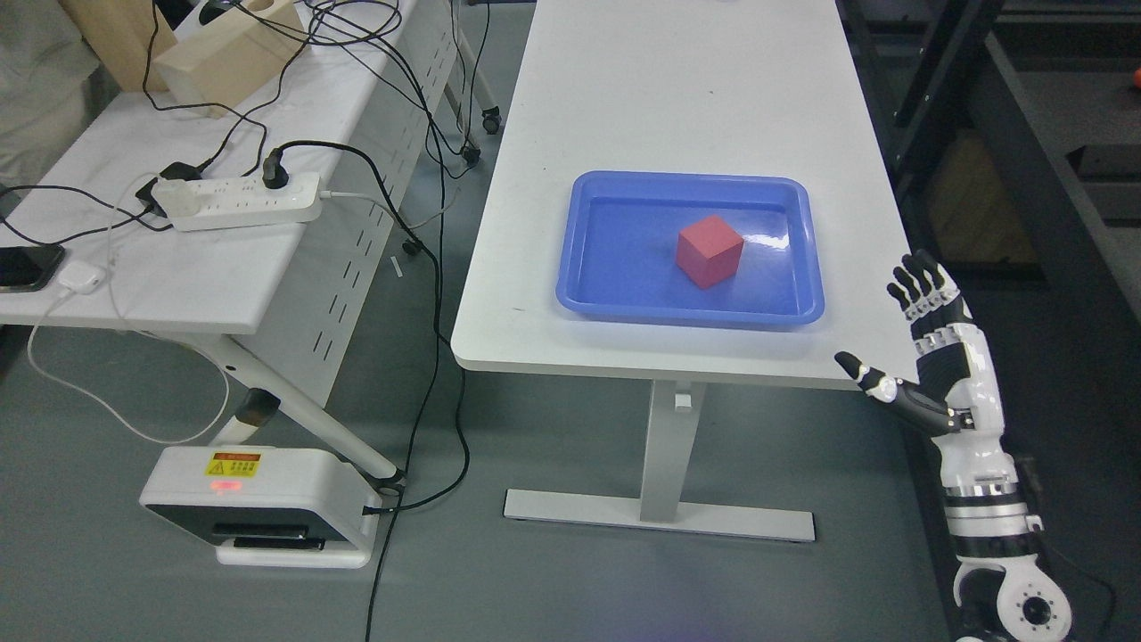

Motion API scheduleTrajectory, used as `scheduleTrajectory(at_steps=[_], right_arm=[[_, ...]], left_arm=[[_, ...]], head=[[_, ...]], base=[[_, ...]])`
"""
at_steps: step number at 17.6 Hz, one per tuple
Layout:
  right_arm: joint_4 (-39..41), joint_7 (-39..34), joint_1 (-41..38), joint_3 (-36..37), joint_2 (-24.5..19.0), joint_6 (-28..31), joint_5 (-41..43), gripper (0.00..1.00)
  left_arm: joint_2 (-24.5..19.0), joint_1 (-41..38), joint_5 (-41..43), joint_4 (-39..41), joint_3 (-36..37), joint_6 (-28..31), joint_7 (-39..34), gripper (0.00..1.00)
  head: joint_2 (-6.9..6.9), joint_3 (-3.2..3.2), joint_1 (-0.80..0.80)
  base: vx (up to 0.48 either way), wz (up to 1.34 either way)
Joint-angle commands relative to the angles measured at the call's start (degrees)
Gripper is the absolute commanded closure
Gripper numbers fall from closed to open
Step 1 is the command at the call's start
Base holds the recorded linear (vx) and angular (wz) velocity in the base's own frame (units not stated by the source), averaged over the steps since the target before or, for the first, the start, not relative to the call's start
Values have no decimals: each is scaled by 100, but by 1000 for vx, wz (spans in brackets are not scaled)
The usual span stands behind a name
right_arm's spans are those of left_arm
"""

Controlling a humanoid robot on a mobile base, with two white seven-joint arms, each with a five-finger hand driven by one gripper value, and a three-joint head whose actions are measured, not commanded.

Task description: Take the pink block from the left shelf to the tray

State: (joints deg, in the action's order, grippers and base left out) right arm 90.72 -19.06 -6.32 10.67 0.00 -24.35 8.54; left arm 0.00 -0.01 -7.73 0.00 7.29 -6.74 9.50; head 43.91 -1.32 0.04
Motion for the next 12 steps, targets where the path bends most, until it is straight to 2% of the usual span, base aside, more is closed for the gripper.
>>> scheduleTrajectory(at_steps=[1, 5, 9, 12], right_arm=[[-203, -10, 17, -21, 100, 877, -168, 1], [-300, -37, -35, -65, 100, 1205, -809, 1], [-361, -632, -54, -74, 100, 1222, -828, 1], [-379, -749, -1, -83, 100, 1416, -854, 1]], left_arm=[[-100, -113, 0, 100, 0, -3, -1, 0], [-100, -113, 0, 100, 0, -3, -1, 0], [-100, -113, 0, 100, 0, -3, -1, 0], [-100, -113, 0, 100, 0, -3, -1, 0]], head=[[0, 0, 0], [0, 0, 0], [0, 0, 0], [0, 0, 0]], base=[[-91, -167], [-71, -150], [-28, -25], [3, -10]])
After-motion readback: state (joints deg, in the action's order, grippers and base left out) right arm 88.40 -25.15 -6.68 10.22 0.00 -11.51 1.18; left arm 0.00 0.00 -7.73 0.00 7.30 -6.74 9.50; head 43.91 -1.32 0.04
